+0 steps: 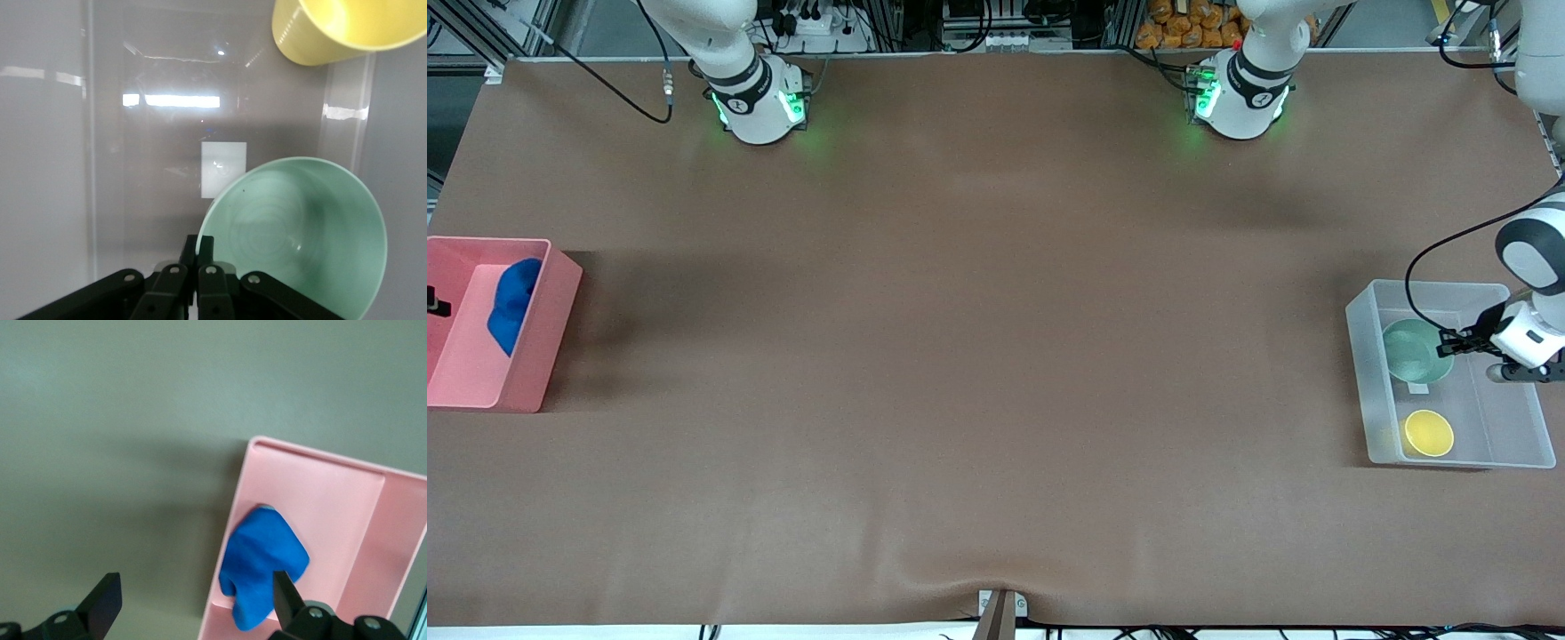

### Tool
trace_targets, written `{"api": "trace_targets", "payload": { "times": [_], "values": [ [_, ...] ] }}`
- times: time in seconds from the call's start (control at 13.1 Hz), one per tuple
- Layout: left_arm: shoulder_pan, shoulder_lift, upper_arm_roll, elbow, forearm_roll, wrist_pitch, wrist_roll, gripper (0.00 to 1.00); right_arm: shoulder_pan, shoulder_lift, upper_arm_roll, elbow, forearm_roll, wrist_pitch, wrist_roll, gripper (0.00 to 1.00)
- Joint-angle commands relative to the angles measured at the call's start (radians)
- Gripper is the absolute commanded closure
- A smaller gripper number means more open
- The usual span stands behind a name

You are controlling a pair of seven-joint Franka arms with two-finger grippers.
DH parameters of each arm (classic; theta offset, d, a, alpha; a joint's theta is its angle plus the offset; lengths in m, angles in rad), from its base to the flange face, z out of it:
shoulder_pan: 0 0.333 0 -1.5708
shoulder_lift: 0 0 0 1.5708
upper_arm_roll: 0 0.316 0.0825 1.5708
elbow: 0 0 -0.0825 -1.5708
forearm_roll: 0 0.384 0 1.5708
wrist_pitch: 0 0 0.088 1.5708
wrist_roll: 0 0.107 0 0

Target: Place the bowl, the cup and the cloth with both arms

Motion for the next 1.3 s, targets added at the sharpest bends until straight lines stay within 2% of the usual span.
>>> {"api": "trace_targets", "payload": {
  "times": [0.0, 0.15, 0.31, 0.38, 0.61, 0.92, 1.15, 1.22],
  "values": [
    [-0.002, -0.003, 0.003, -0.012, 0.019, 0.024, 0.051, 0.77, 0.071, -0.072, 0.0, -0.03, 0.014, -0.049, 0.16, 0.0],
    [-0.002, 0.001, 0.003, -0.007, 0.019, 0.024, 0.083, 0.51, 0.149, -0.128, 0.0, -0.04, 0.006, -0.129, 0.301, 0.0],
    [-0.009, -0.001, 0.005, 0.007, 0.021, 0.023, 0.086, 0.21, 0.238, -0.176, -0.002, -0.054, -0.018, -0.191, 0.433, 0.0],
    [-0.014, -0.001, 0.005, 0.013, 0.021, 0.023, 0.085, 0.0, 0.275, -0.196, -0.002, -0.065, -0.041, -0.216, 0.481, 0.0],
    [-0.043, -0.015, 0.007, 0.06, 0.021, 0.012, 0.076, 0.0, 0.355, -0.308, 0.0, -0.126, -0.058, -0.257, 0.682, 0.0],
    [-0.083, -0.059, 0.01, 0.115, 0.021, -0.06, 0.074, 0.0, 0.35, -0.44, -0.006, -0.158, -0.058, -0.296, 0.672, 0.0],
    [-0.094, -0.094, 0.013, 0.174, 0.028, -0.181, 0.034, 0.0, 0.35, -0.455, 0.003, -0.138, -0.044, -0.32, 0.689, 0.0],
    [-0.103, -0.11, 0.013, 0.179, 0.037, -0.209, -0.019, 0.0, 0.326, -0.454, 0.035, -0.137, -0.043, -0.321, 0.689, 0.0]
  ]
}}
